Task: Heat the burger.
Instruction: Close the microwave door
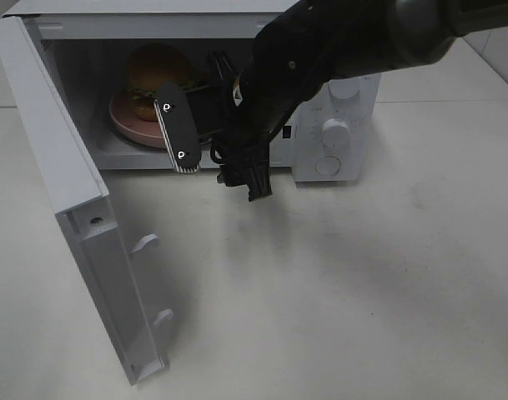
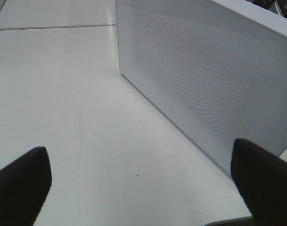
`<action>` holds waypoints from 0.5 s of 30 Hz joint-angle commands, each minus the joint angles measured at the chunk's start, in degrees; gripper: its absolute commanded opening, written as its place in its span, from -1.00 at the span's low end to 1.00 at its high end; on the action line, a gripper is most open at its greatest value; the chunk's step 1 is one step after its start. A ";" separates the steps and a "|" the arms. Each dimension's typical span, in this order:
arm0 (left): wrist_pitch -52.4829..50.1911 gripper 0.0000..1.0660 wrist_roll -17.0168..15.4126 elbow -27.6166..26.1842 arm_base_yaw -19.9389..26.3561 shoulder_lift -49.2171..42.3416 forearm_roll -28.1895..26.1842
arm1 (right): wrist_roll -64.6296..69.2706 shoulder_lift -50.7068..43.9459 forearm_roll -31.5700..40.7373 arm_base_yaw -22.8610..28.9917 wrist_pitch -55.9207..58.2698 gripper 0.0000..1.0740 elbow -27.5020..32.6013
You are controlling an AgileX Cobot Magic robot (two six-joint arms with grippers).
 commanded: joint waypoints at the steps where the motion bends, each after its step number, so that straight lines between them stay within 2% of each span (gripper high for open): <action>1: -0.52 0.83 0.06 0.17 -0.29 -1.32 -0.34 | 1.49 -4.30 -0.23 0.23 -0.52 0.42 3.67; 15: -0.52 0.83 0.06 0.17 -0.29 -1.32 -0.34 | 4.87 -17.48 -0.23 0.06 -0.23 0.42 15.70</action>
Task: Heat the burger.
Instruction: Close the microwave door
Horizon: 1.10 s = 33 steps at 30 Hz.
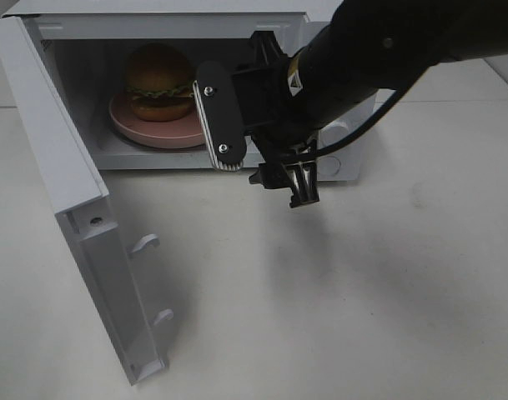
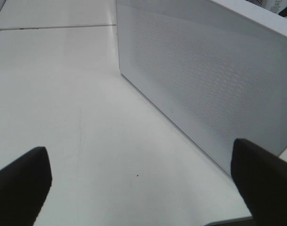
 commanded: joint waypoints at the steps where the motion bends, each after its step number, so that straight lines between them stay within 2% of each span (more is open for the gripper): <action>1: -0.52 0.83 0.06 0.17 -0.29 -1.32 -0.34 | 1.72 -2.64 -0.23 0.06 -0.17 0.42 2.29; 3: -0.52 0.83 0.06 0.17 -0.29 -1.32 -0.34 | 2.81 -6.53 -0.23 0.06 -0.17 0.42 6.07; 11: -0.52 0.83 0.06 0.17 -0.29 -1.32 -0.34 | 8.02 -12.55 -0.23 0.06 1.38 0.42 11.23; 13: -0.52 0.83 0.06 0.17 -0.29 -1.32 -0.34 | 14.38 -16.79 -0.23 0.06 2.01 0.42 13.92; 16: -0.52 0.83 0.06 0.17 -0.29 -1.32 -0.34 | 16.56 -17.88 -0.23 0.06 2.35 0.42 14.55; 18: -0.52 0.83 0.06 0.17 -0.29 -1.32 -0.34 | 24.64 -21.72 -0.23 0.06 5.79 0.42 16.39; 22: -0.52 0.83 0.06 0.17 -0.29 -1.32 -0.34 | 30.31 -24.35 -0.23 0.06 8.94 0.42 16.96; 24: -0.52 0.83 0.06 0.17 -0.29 -1.32 -0.34 | 37.53 -26.64 -0.23 0.06 13.92 0.42 16.84; 27: -0.52 0.83 0.06 0.17 -0.29 -1.32 -0.34 | 39.65 -27.27 -0.23 0.06 15.76 0.42 16.84; 29: -0.52 0.83 0.06 0.17 -0.29 -1.32 -0.34 | 48.64 -30.37 -0.23 0.06 21.49 0.42 16.84; 33: -0.52 0.83 0.06 0.17 -0.29 -1.32 -0.34 | 52.37 -32.43 -0.23 0.06 24.58 0.42 16.84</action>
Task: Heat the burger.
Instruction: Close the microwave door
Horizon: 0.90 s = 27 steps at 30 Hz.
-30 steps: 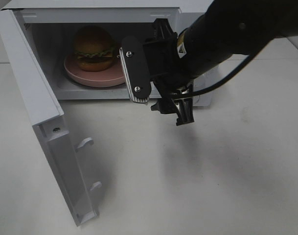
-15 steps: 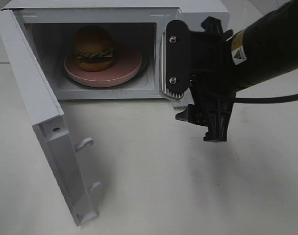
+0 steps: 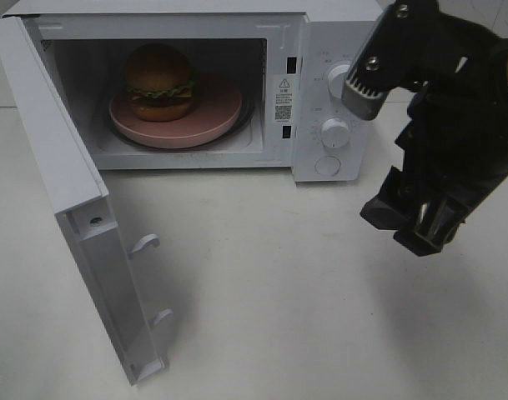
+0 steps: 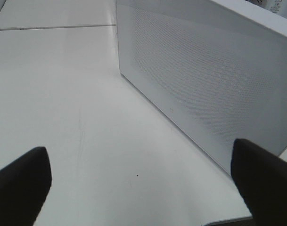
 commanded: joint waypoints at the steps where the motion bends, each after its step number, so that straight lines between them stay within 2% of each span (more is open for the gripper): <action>1: -0.52 0.83 0.06 0.17 -0.29 -1.32 -0.34 | 5.10 -2.46 -0.23 0.06 4.58 0.42 0.11; 12: -0.52 0.83 0.06 0.17 -0.29 -1.32 -0.34 | 10.60 -10.71 -0.17 0.06 18.51 0.42 0.17; 20: -0.52 0.83 0.06 0.17 -0.29 -1.32 -0.34 | 10.54 -18.39 0.17 -0.17 20.40 0.42 3.72; 22: -0.52 0.83 0.06 0.17 -0.29 -1.32 -0.34 | 10.54 -20.63 1.49 -2.06 20.40 0.42 5.44; 23: -0.52 0.83 0.06 0.17 -0.29 -1.32 -0.34 | 10.14 -22.57 2.92 -5.10 20.51 0.42 6.82; 25: -0.52 0.83 0.06 0.17 -0.29 -1.32 -0.34 | 9.51 -23.78 3.44 -6.93 20.51 0.42 7.51; 26: -0.52 0.83 0.06 0.17 -0.29 -1.32 -0.34 | 9.00 -26.07 4.76 -9.80 20.51 0.42 8.65; 27: -0.52 0.83 0.06 0.17 -0.29 -1.32 -0.34 | 9.00 -26.07 4.76 -9.80 20.51 0.42 8.65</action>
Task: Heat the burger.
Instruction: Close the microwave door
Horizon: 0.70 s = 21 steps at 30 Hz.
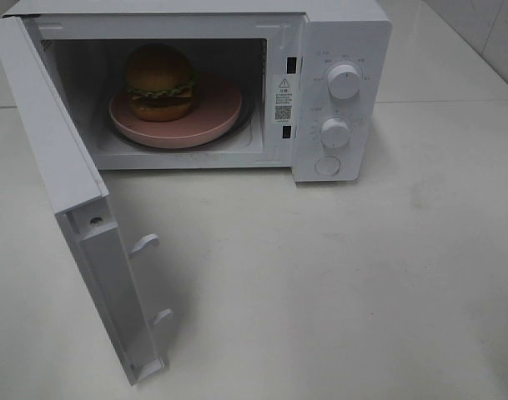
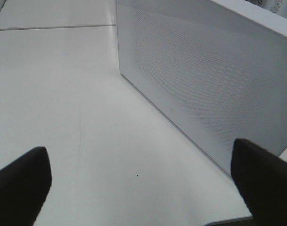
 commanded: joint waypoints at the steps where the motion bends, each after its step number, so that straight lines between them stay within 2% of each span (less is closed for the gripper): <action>1: -0.52 0.83 0.06 0.17 -0.29 -1.32 -0.34 | -1.15 -5.56 2.92 -6.13 0.52 0.42 2.41; 6: -0.52 0.83 0.06 0.17 -0.29 -1.32 -0.34 | -1.09 -11.00 4.64 -10.83 0.74 0.42 4.13; 7: -0.52 0.83 0.06 0.17 -0.29 -1.32 -0.34 | -1.09 -13.75 4.81 -13.35 0.74 0.42 4.87; 8: -0.52 0.83 0.06 0.17 -0.29 -1.32 -0.34 | -1.09 -13.75 4.81 -13.35 0.74 0.42 4.87; 9: -0.52 0.83 0.06 0.17 -0.29 -1.32 -0.34 | -1.09 -16.79 4.81 -16.27 0.74 0.42 5.73; 11: -0.52 0.83 0.06 0.17 -0.29 -1.32 -0.34 | -1.09 -18.05 4.81 -17.30 0.74 0.42 6.13; 12: -0.52 0.83 0.06 0.17 -0.29 -1.32 -0.34 | -1.09 -21.20 4.81 -19.54 0.74 0.42 7.28; 21: -0.52 0.83 0.06 0.17 -0.29 -1.32 -0.34 | 0.00 -32.49 5.96 -25.44 -0.06 0.43 11.46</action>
